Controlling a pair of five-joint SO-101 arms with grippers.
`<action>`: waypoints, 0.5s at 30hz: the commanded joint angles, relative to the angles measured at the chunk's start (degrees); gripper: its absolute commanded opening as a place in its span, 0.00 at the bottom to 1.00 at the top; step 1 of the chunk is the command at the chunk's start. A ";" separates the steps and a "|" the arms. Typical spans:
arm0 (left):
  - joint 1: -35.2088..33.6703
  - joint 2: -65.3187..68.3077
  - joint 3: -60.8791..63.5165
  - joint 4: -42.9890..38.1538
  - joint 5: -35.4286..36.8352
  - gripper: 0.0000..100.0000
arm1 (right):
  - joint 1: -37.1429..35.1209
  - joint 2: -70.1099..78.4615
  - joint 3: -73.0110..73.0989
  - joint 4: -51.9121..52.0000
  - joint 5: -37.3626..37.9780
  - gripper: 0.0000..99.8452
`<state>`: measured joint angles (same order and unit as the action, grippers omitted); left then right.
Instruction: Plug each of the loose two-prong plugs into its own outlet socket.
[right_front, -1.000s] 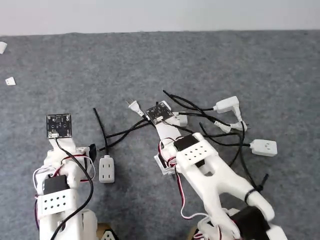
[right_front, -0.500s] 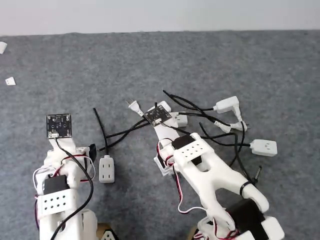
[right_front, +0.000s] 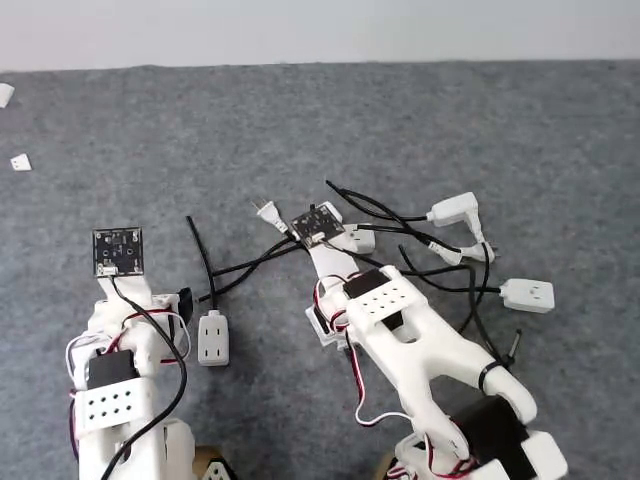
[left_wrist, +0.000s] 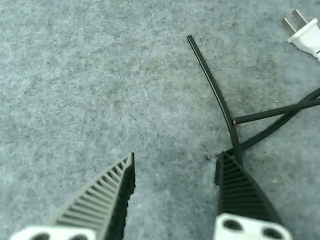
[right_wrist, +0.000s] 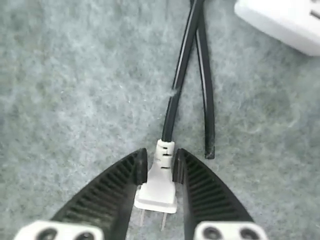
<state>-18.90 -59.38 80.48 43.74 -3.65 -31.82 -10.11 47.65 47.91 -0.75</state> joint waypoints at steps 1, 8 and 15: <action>0.09 -0.79 -0.40 0.26 -0.09 0.24 | 1.01 0.66 -2.37 -0.13 -1.32 0.10; 0.18 -0.79 -0.40 0.26 -0.09 0.24 | 1.27 8.66 -10.20 4.97 -2.64 0.06; 0.18 -0.79 -0.40 0.26 -0.09 0.24 | 1.27 10.42 -12.31 6.02 -2.73 0.06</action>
<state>-18.90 -59.38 80.48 43.74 -3.65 -31.03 0.26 38.51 53.45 -2.86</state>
